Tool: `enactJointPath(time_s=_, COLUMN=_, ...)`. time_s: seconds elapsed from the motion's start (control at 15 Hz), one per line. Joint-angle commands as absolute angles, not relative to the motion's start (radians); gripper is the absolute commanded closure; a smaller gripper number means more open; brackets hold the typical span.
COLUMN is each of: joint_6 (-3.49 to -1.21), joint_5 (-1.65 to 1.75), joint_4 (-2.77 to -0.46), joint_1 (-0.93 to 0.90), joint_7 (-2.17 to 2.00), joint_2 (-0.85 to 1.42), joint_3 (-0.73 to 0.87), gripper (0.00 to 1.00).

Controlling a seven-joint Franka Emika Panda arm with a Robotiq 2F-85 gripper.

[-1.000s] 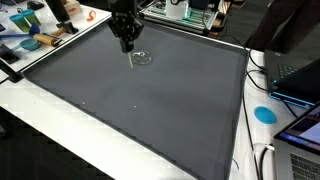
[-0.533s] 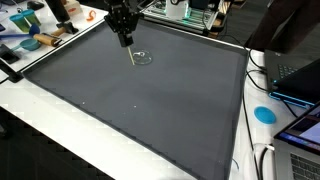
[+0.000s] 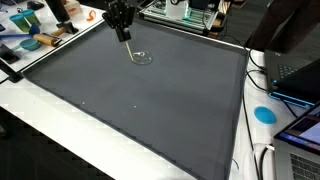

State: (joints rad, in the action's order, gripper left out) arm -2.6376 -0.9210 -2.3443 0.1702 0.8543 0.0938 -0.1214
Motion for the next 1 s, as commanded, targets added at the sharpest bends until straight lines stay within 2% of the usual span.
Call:
enactJointPath(time_s=0.0, joint_6=-2.583, joint_5=-1.030, joint_4=-2.399, joint_1=0.195, joint_7=0.979, joint_2=0.039, joint_3=-0.119, gripper=0.97)
enactJointPath(time_s=0.8, joint_6=-2.509, joint_5=-1.334, joint_4=-2.513, joint_1=0.208, joint_7=1.364, joint_2=-0.024, joint_3=-0.108, gripper=0.97)
enactJointPath(time_s=0.93, joint_6=-2.501, joint_5=-1.363, joint_4=-2.531, joint_1=0.145, joint_7=1.409, joint_2=-0.031, joint_3=-0.040, gripper=0.97)
